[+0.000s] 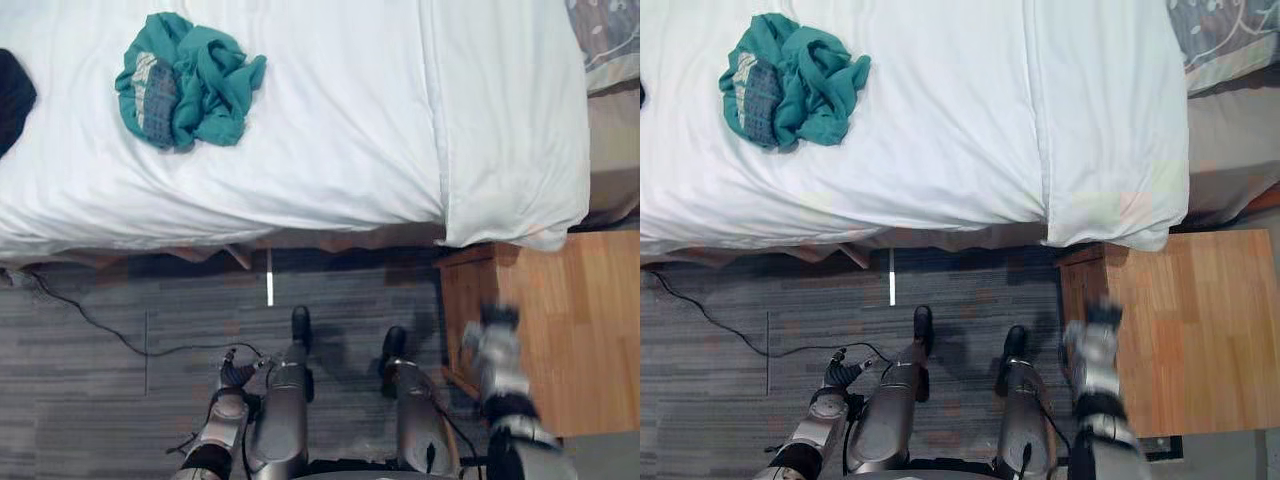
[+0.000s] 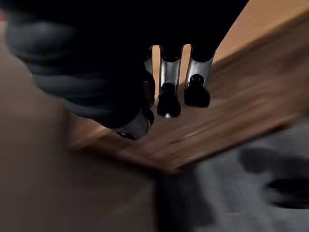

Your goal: Tidy the bed and pick cloth on bed and put in laundry

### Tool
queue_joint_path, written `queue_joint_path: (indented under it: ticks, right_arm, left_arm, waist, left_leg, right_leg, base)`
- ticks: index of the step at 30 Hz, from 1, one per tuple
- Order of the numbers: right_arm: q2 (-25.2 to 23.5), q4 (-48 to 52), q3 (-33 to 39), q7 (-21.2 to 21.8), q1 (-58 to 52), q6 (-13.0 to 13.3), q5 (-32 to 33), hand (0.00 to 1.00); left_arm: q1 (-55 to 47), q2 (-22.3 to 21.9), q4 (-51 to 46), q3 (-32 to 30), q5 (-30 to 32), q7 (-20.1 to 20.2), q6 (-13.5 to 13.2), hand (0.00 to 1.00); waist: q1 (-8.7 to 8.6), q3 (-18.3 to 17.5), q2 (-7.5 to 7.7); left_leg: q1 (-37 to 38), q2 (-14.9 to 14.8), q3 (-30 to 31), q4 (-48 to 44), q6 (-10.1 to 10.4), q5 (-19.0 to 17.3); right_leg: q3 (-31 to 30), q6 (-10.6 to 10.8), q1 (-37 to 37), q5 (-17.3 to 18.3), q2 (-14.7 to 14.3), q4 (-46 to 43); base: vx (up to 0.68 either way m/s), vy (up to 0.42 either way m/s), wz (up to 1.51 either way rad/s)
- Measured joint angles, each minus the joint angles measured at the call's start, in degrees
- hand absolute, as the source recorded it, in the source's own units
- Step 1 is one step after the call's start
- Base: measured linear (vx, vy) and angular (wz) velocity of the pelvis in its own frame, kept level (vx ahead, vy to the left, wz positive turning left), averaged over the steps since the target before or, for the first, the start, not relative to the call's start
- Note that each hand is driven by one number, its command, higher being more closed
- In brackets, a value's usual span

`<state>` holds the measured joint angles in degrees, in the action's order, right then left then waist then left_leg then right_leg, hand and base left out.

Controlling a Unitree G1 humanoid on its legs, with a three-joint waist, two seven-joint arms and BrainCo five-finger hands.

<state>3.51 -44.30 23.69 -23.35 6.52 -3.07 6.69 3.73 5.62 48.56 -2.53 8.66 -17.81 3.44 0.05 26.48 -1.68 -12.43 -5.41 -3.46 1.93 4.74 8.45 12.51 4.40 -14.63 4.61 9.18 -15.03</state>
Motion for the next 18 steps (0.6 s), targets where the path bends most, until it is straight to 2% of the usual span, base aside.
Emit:
queue_joint_path:
  ticks: [1,3,4,5,6,7,8,9,10,11,12,13,14,15,16,17,18]
  right_arm:
    - [-0.73,-0.91,0.84,0.05,-2.20,-0.08,-0.01,0.00]
    - [-2.08,-3.82,3.60,0.99,-7.40,-0.33,-0.02,0.00]
    - [-2.04,-5.79,4.82,1.30,-9.60,-0.75,-0.04,0.00]
    - [-1.29,-7.88,5.02,2.40,-11.50,-0.85,-0.12,0.00]
    - [-0.93,-8.13,5.39,2.84,-12.15,-0.98,-0.22,0.00]
    - [-1.03,-8.22,6.42,3.76,-12.99,-1.31,-0.50,0.00]
    - [-1.15,-8.43,6.94,5.41,-13.56,-1.95,-1.27,0.00]
    - [-1.17,-8.66,7.43,5.96,-13.59,-2.11,-1.68,0.00]
    - [-1.89,-8.84,8.68,6.75,-13.59,-2.34,-2.40,0.00]
    - [-2.82,-8.53,9.44,7.25,-12.85,-2.31,-2.85,0.00]
    - [-2.99,-8.48,9.28,7.31,-12.64,-2.22,-3.01,0.00]
    - [-2.60,-8.94,8.20,7.69,-12.60,-1.90,-3.92,0.00]
    - [-1.81,-9.52,6.84,8.35,-12.45,-1.78,-4.66,0.00]
    - [-1.49,-9.90,6.54,8.56,-12.35,-1.79,-4.84,0.00]
    - [-0.87,-11.10,5.74,8.64,-11.68,-1.79,-5.09,0.00]
    - [-0.26,-12.07,5.58,8.68,-11.12,-1.79,-5.23,0.00]
    - [-0.86,-14.00,6.19,8.81,-10.77,-1.79,-5.79,0.00]
  left_arm:
    - [-0.49,-0.03,0.00,-0.45,0.08,0.04,0.06,0.00]
    - [-0.96,-0.24,0.28,-2.17,1.15,0.25,0.25,0.00]
    - [-1.54,-0.96,0.32,-3.63,1.24,0.27,0.19,0.00]
    - [-2.70,-1.77,0.33,-7.17,1.19,0.25,0.11,0.00]
    - [-3.06,-2.11,0.84,-8.39,1.12,0.21,0.17,0.00]
    - [-3.61,-2.70,1.89,-11.47,1.04,0.09,0.29,0.00]
    - [-4.41,-2.67,2.07,-14.07,0.99,-0.05,0.34,0.00]
    - [-4.64,-2.66,2.06,-14.89,0.99,-0.07,0.40,0.00]
    - [-4.76,-2.52,2.30,-17.27,0.99,-0.09,0.47,0.00]
    - [-5.23,-2.13,3.42,-20.28,1.01,-0.04,0.77,0.00]
    - [-5.61,-1.91,4.08,-21.26,1.04,-0.03,1.17,0.00]
    - [-8.18,-2.07,4.76,-22.28,1.14,0.06,1.73,0.00]
    - [-9.64,-2.34,5.78,-22.15,1.65,0.35,1.84,0.00]
    - [-10.16,-2.42,6.28,-22.07,2.11,0.39,1.86,0.00]
    - [-10.53,-2.45,6.95,-21.57,2.50,0.43,1.90,0.00]
    - [-10.62,-2.44,7.84,-20.26,3.35,0.51,2.09,0.00]
    - [-9.82,-1.01,8.15,-19.37,3.58,0.43,2.17,0.00]
  waist:
    - [-0.48,-0.44,0.36]
    - [-2.31,-1.60,1.30]
    - [-2.42,-1.87,1.12]
    - [-2.27,-3.63,1.08]
    - [-2.35,-4.82,1.02]
    - [-2.17,-6.68,1.19]
    - [-2.36,-8.29,1.43]
    - [-2.47,-8.74,1.33]
    - [-2.55,-9.13,2.75]
    - [-1.57,-9.84,3.06]
    - [-1.19,-10.09,2.94]
    - [-1.14,-11.23,2.60]
    - [-0.88,-12.30,1.63]
    - [-0.70,-12.77,1.33]
    - [-0.62,-13.24,0.98]
    - [-0.69,-13.82,0.30]
    - [-0.67,-14.22,3.18]
  left_leg:
    - [0.44,0.27,-0.76,-0.50,-0.26,-0.51]
    - [-0.41,0.03,-9.70,-5.81,-0.82,-2.26]
    - [-0.13,-2.81,-20.65,-11.04,-2.77,-7.16]
    - [0.53,-6.79,-30.35,-16.13,-4.70,-11.49]
    - [0.87,-7.21,-32.08,-16.75,-4.71,-11.54]
    - [1.65,-5.98,-32.56,-16.51,-5.53,-11.07]
    - [2.83,-3.30,-31.71,-14.45,-6.04,-10.25]
    - [2.78,-2.40,-31.04,-13.84,-5.69,-9.78]
    - [1.20,-0.87,-29.80,-15.29,-2.10,-9.81]
    - [-0.87,-4.29,-29.75,-23.29,-5.84,-14.40]
    - [-1.12,-6.93,-29.56,-26.14,-5.68,-15.25]
    - [-2.21,-14.32,-27.81,-30.05,-4.45,-15.80]
    - [-2.90,-18.81,-23.76,-29.74,-3.19,-14.99]
    - [-3.30,-20.38,-21.85,-28.99,-2.50,-14.52]
    - [-3.83,-22.20,-18.24,-27.20,-1.17,-13.66]
    - [-3.82,-22.70,-15.65,-25.63,1.81,-11.72]
    - [-5.73,-19.64,-15.66,-29.69,8.43,-11.93]
  right_leg:
    - [0.05,0.13,0.75,-0.09,0.19,0.41]
    - [1.22,0.65,3.73,-0.21,2.36,1.15]
    - [2.02,0.88,6.20,-0.30,2.84,1.25]
    - [2.16,1.21,7.84,-0.08,2.78,1.13]
    - [2.43,1.71,8.05,-0.01,3.19,1.11]
    - [3.58,2.36,8.71,0.34,4.73,1.10]
    - [5.12,3.18,9.74,0.88,6.76,1.66]
    - [5.88,3.43,10.22,0.87,7.40,1.98]
    - [8.11,4.52,11.46,0.23,10.18,3.17]
    - [8.87,4.40,12.18,-0.25,11.87,3.40]
    - [8.97,4.93,12.78,-0.56,11.93,3.53]
    - [9.90,5.91,14.46,-1.09,11.81,4.55]
    - [10.68,7.06,15.50,-1.71,11.87,5.29]
    - [10.79,7.71,15.52,-1.88,12.14,5.32]
    - [10.97,9.44,15.59,-2.07,13.15,5.02]
    - [11.62,10.21,15.97,-2.30,14.31,4.66]
    - [12.58,10.56,17.30,-3.87,18.78,4.93]
  base:
    - [0.18,0.078,0.05]
    - [0.09,0.124,0.17]
    - [0.00,0.145,-0.04]
    - [0.00,0.137,-0.17]
    - [0.06,0.118,-0.23]
    - [0.13,0.120,0.19]
    - [0.14,0.124,0.37]
    - [0.12,0.106,0.84]
    - [0.04,0.085,0.76]
    - [0.01,0.079,0.61]
    - [-0.02,0.108,0.22]
    - [0.04,0.285,0.15]
    - [0.04,0.267,0.19]
    - [0.10,0.410,0.22]
    - [0.10,0.440,0.33]
    - [0.16,0.830,0.66]
    - [0.15,0.750,0.68]
